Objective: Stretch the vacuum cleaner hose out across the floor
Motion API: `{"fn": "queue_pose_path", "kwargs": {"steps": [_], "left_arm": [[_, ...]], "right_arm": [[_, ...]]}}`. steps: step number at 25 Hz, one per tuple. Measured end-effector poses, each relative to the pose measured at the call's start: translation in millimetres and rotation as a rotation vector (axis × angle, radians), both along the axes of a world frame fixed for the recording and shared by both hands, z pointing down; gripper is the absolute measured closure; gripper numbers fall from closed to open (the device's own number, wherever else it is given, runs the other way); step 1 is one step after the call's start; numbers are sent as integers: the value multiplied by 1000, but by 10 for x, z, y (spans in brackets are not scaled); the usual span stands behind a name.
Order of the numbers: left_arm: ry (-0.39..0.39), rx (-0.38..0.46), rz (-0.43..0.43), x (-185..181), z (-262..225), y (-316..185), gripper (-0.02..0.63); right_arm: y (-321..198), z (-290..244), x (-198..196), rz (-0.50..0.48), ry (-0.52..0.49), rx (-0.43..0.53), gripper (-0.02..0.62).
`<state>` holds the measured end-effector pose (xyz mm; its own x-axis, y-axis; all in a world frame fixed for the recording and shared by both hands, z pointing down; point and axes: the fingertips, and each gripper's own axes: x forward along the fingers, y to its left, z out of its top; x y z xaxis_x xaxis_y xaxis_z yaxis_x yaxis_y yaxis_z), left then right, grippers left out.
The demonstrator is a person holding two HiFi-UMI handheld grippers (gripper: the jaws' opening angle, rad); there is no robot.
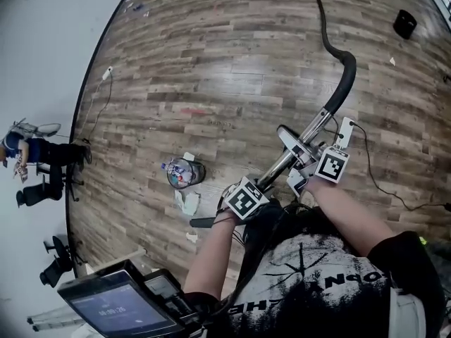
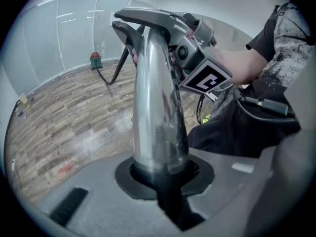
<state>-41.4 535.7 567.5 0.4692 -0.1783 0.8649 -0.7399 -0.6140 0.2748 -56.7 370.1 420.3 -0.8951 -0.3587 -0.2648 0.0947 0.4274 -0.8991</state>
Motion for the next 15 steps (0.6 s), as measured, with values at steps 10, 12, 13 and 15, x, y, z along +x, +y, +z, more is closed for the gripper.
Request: {"fn": "queue_pose_path", "kwargs": {"steps": [10, 12, 13, 15], "left_arm": [[76, 33, -9, -124, 55, 509, 535], [86, 31, -8, -213, 67, 635, 535], [90, 31, -9, -259, 72, 686, 535], [101, 27, -12, -358, 86, 809, 535]], "right_arm": [[559, 4, -254, -16, 59, 47, 540], [686, 13, -360, -15, 66, 35, 540], [740, 9, -415, -15, 70, 31, 540], [863, 5, -544, -18, 72, 21, 539]]}}
